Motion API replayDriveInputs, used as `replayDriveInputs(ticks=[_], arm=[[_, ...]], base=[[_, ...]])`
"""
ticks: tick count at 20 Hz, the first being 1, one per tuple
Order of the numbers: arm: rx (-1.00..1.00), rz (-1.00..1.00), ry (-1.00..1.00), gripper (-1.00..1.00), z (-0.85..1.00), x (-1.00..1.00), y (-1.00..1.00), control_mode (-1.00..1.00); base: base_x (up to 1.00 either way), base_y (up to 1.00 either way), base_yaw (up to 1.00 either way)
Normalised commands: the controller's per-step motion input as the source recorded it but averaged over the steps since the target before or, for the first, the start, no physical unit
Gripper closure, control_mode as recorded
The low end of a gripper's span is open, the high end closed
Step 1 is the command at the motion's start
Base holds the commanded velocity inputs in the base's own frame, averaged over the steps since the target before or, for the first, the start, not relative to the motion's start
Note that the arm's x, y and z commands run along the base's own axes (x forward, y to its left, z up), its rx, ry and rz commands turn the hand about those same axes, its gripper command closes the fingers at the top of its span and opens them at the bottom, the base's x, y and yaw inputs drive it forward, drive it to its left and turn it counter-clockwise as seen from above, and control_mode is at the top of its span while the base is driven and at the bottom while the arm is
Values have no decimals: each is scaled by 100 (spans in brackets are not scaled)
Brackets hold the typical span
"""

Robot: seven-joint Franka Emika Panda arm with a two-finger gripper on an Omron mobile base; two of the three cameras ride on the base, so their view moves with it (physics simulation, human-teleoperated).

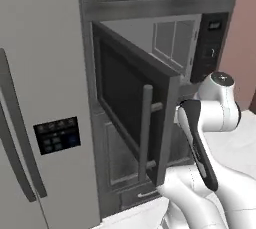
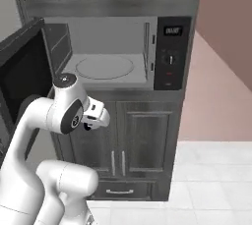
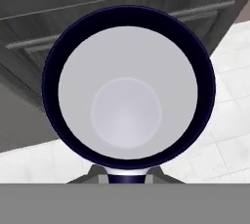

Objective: Pick the mug from the counter and place it inside the microwave. Then close the microwave.

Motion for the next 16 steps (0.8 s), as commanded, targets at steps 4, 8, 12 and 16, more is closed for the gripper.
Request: replayDriveInputs(ticks=[4,8,12,16], arm=[[0,0,0,100,0,0,0,100],[0,0,0,100,0,0,0,100],[0,0,0,100,0,0,0,100],[0,0,0,100,0,0,0,100]], base=[[56,-10,94],[4,-33,27],[0,-52,0],[-7,-75,-6]])
